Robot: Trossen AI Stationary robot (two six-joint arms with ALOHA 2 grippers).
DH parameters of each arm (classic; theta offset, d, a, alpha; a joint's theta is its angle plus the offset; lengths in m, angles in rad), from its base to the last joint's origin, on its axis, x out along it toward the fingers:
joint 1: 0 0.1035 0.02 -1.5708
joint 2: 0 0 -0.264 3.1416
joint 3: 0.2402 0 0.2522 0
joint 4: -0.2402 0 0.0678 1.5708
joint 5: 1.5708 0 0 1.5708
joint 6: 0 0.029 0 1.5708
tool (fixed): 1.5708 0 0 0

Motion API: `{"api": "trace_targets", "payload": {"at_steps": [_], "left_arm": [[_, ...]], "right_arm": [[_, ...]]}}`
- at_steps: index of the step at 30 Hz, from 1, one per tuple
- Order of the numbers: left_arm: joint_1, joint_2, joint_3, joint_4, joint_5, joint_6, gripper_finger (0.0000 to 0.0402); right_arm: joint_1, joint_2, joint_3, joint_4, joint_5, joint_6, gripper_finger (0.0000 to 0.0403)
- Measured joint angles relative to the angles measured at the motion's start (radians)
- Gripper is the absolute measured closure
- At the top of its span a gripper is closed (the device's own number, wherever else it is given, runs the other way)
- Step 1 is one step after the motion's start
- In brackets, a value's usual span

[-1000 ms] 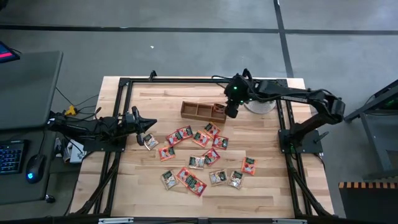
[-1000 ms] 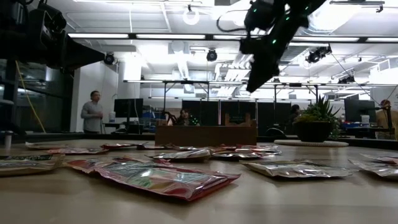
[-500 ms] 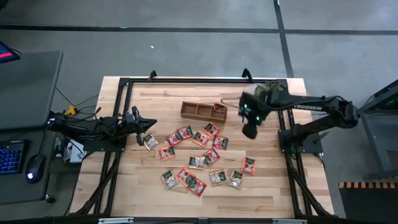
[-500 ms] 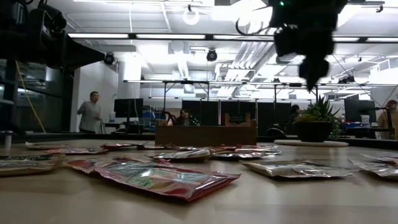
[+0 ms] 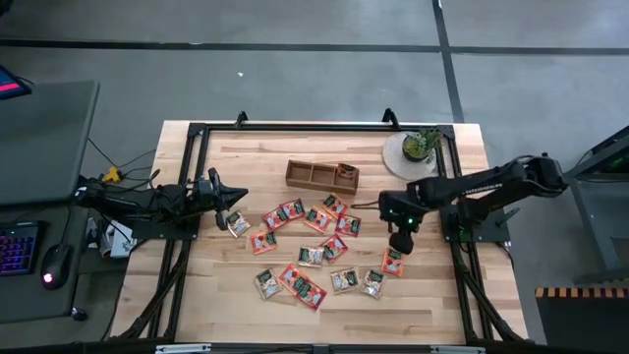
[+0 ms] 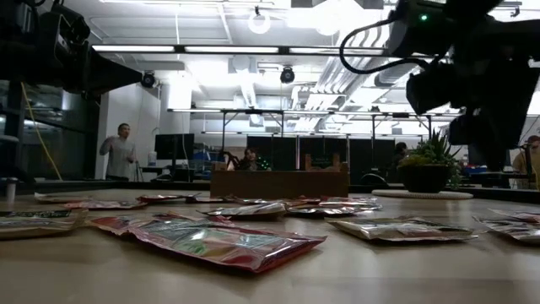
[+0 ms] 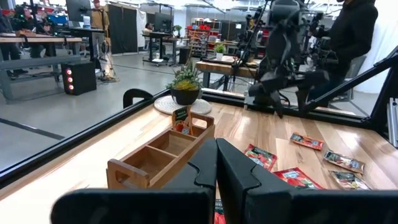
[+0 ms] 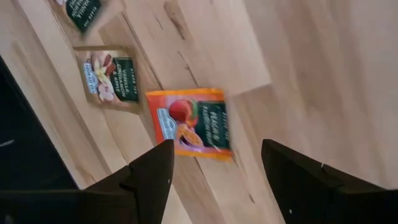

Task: Pick & Place Tea
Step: Put the orange tea bag into the right section of the wooden organizer

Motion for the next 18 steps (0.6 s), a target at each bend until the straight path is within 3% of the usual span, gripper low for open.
{"api": "trace_targets", "payload": {"at_steps": [6,18], "left_arm": [[0.0,0.0,0.0,0.0,0.0,0.0,0.0401],[0.0,0.0,0.0,0.0,0.0,0.0,0.0401]], "right_arm": [[0.069,0.0,-0.037,0.095,0.04,0.023,0.0163],[0.15,0.0,-0.037,0.113,0.196,0.064,0.0163]]}}
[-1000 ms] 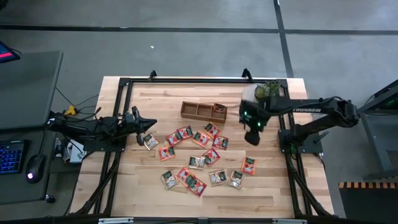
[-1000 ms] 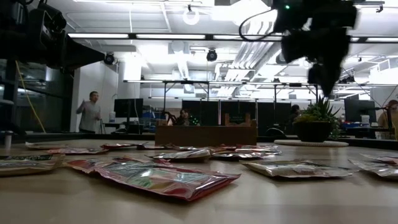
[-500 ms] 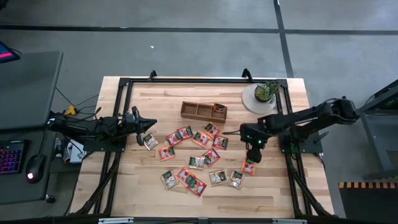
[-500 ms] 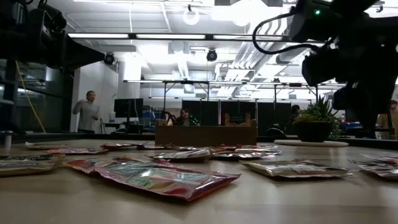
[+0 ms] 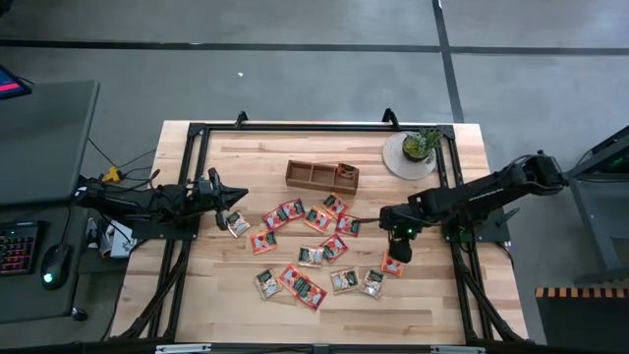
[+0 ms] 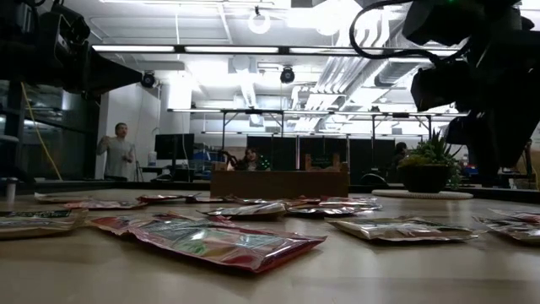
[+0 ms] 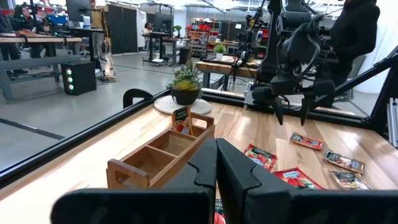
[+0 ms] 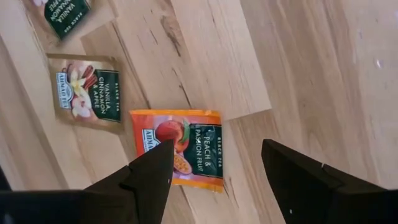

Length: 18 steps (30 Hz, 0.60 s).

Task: Pick & Place Tea
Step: Put the orange tea bag into the right section of the wooden organizer

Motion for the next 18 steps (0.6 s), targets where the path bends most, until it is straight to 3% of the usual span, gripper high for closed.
{"api": "trace_targets", "payload": {"at_steps": [18], "left_arm": [[0.0,0.0,0.0,0.0,0.0,0.0,0.0401]], "right_arm": [[0.1,0.002,-0.025,0.026,0.052,0.125,0.0164]]}}
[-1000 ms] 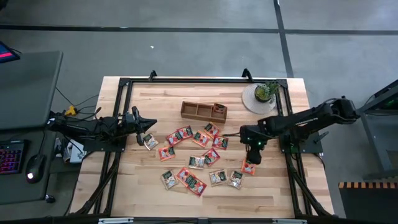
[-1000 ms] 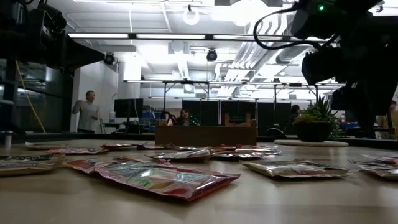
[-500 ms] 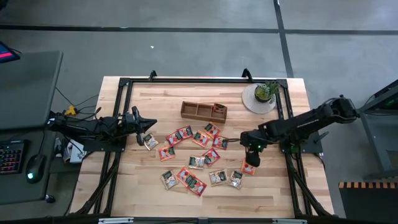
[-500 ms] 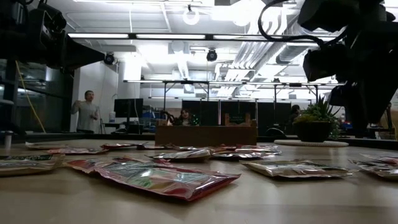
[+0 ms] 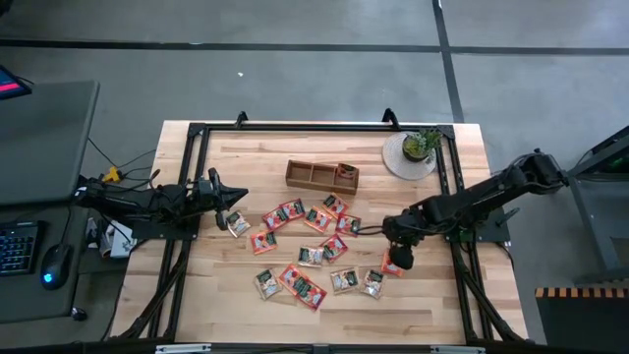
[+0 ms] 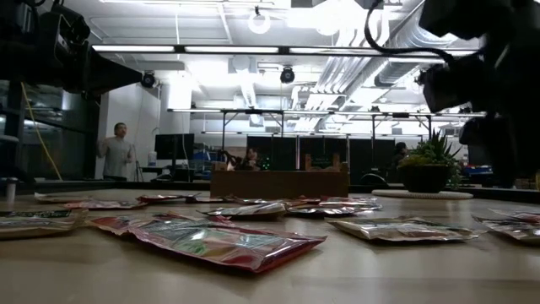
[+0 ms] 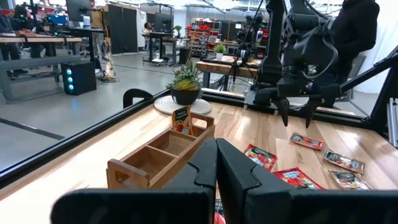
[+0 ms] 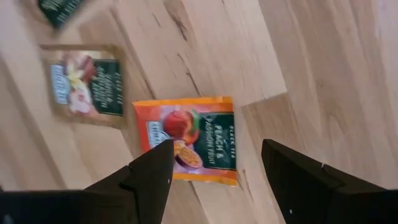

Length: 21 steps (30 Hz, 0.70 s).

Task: Pick & Place Tea
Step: Put the orange tea bag into the right section of the wooden organizer

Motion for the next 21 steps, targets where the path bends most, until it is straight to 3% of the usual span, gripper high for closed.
{"api": "trace_targets", "payload": {"at_steps": [21], "left_arm": [[0.0,0.0,0.0,0.0,0.0,0.0,0.0401]], "right_arm": [[0.0,0.15,-0.042,0.113,-0.017,-0.053,0.0168]]}}
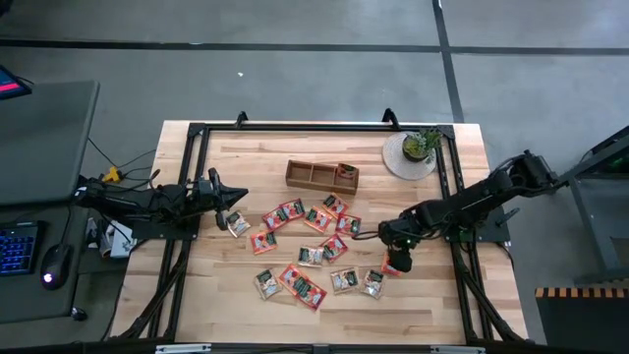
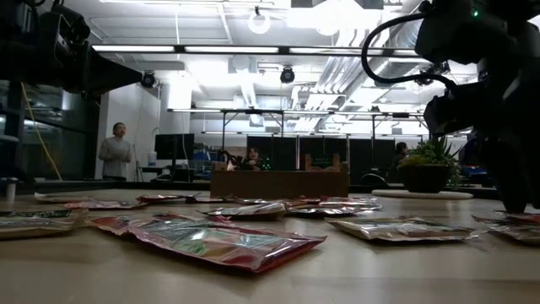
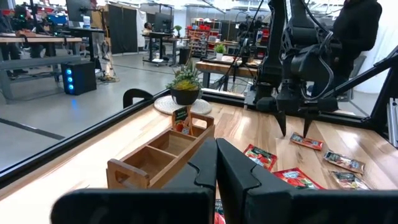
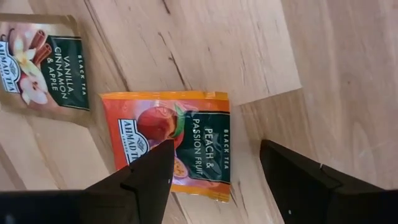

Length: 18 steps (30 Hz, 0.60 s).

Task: Pick & Place Tea
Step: Put the orange tea bag into the right section of the wooden organizer

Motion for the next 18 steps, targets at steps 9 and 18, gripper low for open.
{"api": "trace_targets", "payload": {"at_steps": [9,18], "left_arm": [[0.0,0.0,0.0,0.0,0.0,0.0,0.0401],[0.0,0.0,0.0,0.0,0.0,0.0,0.0401]], "right_arm": [[0.0,0.004,-0.003,0.006,0.04,-0.002,0.0243],[0.024,0.008,-0.005,0.059,0.071,-0.004,0.0285]]}}
